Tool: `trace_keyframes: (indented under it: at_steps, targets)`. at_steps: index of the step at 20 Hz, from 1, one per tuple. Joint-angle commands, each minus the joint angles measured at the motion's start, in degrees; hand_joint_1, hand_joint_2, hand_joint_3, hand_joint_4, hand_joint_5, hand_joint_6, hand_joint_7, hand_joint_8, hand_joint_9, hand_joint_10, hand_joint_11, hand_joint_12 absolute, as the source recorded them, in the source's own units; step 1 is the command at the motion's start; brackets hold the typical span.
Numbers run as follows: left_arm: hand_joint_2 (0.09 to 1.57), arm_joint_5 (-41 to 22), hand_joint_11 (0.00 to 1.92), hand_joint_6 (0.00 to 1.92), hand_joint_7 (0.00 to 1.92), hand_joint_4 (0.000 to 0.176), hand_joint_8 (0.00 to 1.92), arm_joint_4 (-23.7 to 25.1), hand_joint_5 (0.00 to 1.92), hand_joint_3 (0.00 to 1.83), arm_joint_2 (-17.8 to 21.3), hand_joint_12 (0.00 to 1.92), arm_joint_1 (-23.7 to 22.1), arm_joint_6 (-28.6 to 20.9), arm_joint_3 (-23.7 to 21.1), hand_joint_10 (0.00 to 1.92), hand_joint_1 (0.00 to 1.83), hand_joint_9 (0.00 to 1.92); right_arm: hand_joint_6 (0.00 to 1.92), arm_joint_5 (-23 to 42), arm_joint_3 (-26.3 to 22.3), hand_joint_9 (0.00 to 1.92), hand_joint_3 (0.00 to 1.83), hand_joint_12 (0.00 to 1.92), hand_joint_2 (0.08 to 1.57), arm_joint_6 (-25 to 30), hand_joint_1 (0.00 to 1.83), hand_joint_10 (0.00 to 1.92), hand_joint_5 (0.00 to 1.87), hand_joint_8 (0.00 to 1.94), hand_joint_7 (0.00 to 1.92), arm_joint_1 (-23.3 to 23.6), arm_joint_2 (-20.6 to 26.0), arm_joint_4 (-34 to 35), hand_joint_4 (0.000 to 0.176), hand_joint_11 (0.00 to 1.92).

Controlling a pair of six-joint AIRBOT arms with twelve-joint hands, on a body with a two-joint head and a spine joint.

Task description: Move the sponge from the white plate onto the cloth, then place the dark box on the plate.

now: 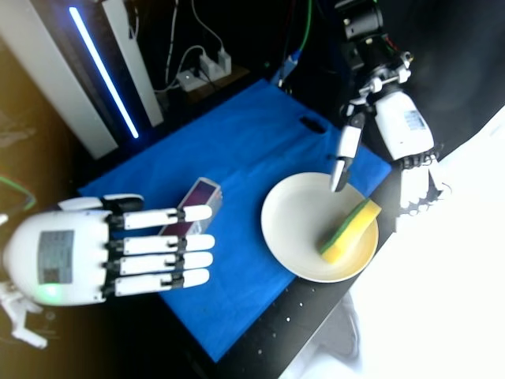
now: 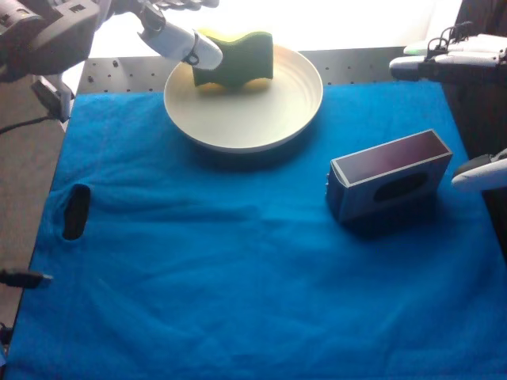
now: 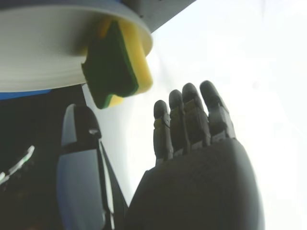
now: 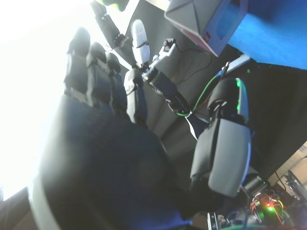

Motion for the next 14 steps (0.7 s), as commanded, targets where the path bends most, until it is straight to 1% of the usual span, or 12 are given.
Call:
trace_keyframes:
  at_steps: [1, 2, 3, 6, 7, 8, 9, 10, 11, 12, 13, 14]
  targets:
    - [1.04, -5.57, 0.14, 0.01, 0.51, 0.029, 0.01, -0.53, 0.51, 0.0, -0.52, 0.75, -0.42, -0.25, 0.61, 0.01, 0.81, 0.47, 0.0, 5.51, 0.22, 0.14, 0.0, 0.28, 0.91, 0.52, 0.81, 0.0, 0.21, 0.0, 0.13, 0.95, -0.17, 3.55, 0.152, 0.1]
    - [1.05, -5.26, 0.16, 0.01, 0.53, 0.012, 0.01, -0.53, 0.54, 0.0, -1.12, 0.76, -0.34, -0.24, 1.24, 0.02, 0.84, 0.5, 0.0, 5.51, 0.27, 0.13, 0.0, 0.27, 0.91, 0.52, 0.79, 0.0, 0.2, 0.0, 0.13, 0.95, -0.24, 3.54, 0.162, 0.09]
    - [1.05, -4.69, 0.16, 0.01, 0.54, 0.021, 0.01, -0.44, 0.55, 0.0, -2.03, 0.76, -0.25, -0.22, 2.22, 0.01, 0.85, 0.5, 0.0, 5.51, 0.36, 0.13, 0.0, 0.27, 0.91, 0.53, 0.76, 0.0, 0.2, 0.0, 0.13, 0.97, -0.36, 3.52, 0.167, 0.09]
    - [1.05, -3.68, 0.2, 0.01, 0.59, 0.002, 0.0, -0.29, 0.63, 0.0, -3.92, 0.83, -0.01, -0.2, 4.35, 0.01, 0.92, 0.57, 0.0, 5.52, 0.47, 0.14, 0.01, 0.28, 0.93, 0.53, 0.73, 0.0, 0.19, 0.0, 0.13, 1.06, -0.64, 3.21, 0.136, 0.12]
    - [1.04, -3.31, 0.19, 0.0, 0.6, 0.035, 0.0, -0.24, 0.66, 0.0, -4.24, 0.85, 0.02, -0.2, 4.72, 0.01, 0.93, 0.59, 0.0, 5.52, 0.47, 0.14, 0.0, 0.28, 0.92, 0.53, 0.74, 0.01, 0.2, 0.0, 0.14, 1.09, -0.73, 3.1, 0.158, 0.11]
    - [1.05, -2.81, 0.23, 0.0, 0.66, 0.012, 0.01, -0.13, 0.7, 0.0, -4.71, 0.96, 0.02, -0.2, 5.37, 0.02, 0.95, 0.67, 0.0, 5.52, 0.5, 0.16, 0.0, 0.35, 0.92, 0.63, 0.73, 0.0, 0.19, 0.0, 0.15, 1.12, -0.94, 2.97, 0.168, 0.09]
    - [1.05, -2.46, 0.23, 0.0, 0.66, 0.012, 0.01, -0.13, 0.7, 0.0, -5.19, 0.96, 0.02, -0.2, 6.02, 0.02, 0.95, 0.67, 0.0, 5.52, 0.57, 0.16, 0.0, 0.35, 0.92, 0.78, 0.73, 0.0, 0.19, 0.0, 0.15, 1.18, -1.11, 2.8, 0.168, 0.09]
    - [1.08, -2.2, 0.29, 0.01, 0.8, 0.0, 0.02, -0.15, 0.78, 0.0, -5.57, 1.07, 0.09, -0.2, 6.54, 0.04, 1.02, 0.79, 0.0, 5.52, 0.68, 0.16, 0.0, 0.37, 0.92, 0.93, 0.77, 0.0, 0.2, 0.0, 0.15, 1.24, -1.27, 2.65, 0.144, 0.07]
    - [1.08, -1.98, 0.29, 0.01, 0.8, 0.0, 0.02, -0.14, 0.78, 0.0, -5.72, 1.07, 0.15, -0.2, 6.75, 0.04, 1.02, 0.79, 0.0, 5.52, 0.73, 0.16, 0.0, 0.37, 0.92, 1.0, 0.77, 0.0, 0.2, 0.0, 0.15, 1.33, -1.32, 2.52, 0.144, 0.07]
    - [1.12, -1.75, 0.4, 0.63, 0.93, 0.0, 0.96, -0.13, 0.95, 0.0, -5.8, 1.34, 0.17, -0.19, 6.92, 0.15, 1.19, 0.94, 0.0, 5.52, 0.74, 0.15, 0.0, 0.37, 0.91, 1.03, 0.8, 0.0, 0.2, 0.0, 0.14, 1.47, -1.35, 2.44, 0.152, 0.05]
    - [1.13, -1.43, 0.49, 0.76, 0.92, 0.0, 1.21, -0.13, 0.98, 0.01, -5.89, 1.41, 0.19, -0.19, 7.17, 0.38, 1.23, 0.96, 0.01, 5.52, 0.74, 0.16, 0.0, 0.38, 0.91, 1.07, 0.81, 0.01, 0.21, 0.0, 0.16, 1.66, -1.36, 2.34, 0.144, 0.07]
    - [1.13, -1.37, 0.59, 0.68, 0.92, 0.0, 1.26, -0.21, 1.05, 0.0, -6.01, 1.53, 0.19, -0.2, 7.39, 0.77, 1.24, 0.94, 0.0, 5.52, 0.74, 0.18, 0.0, 0.39, 0.9, 1.08, 0.83, 0.01, 0.21, 0.01, 0.16, 1.73, -1.38, 2.3, 0.144, 0.09]
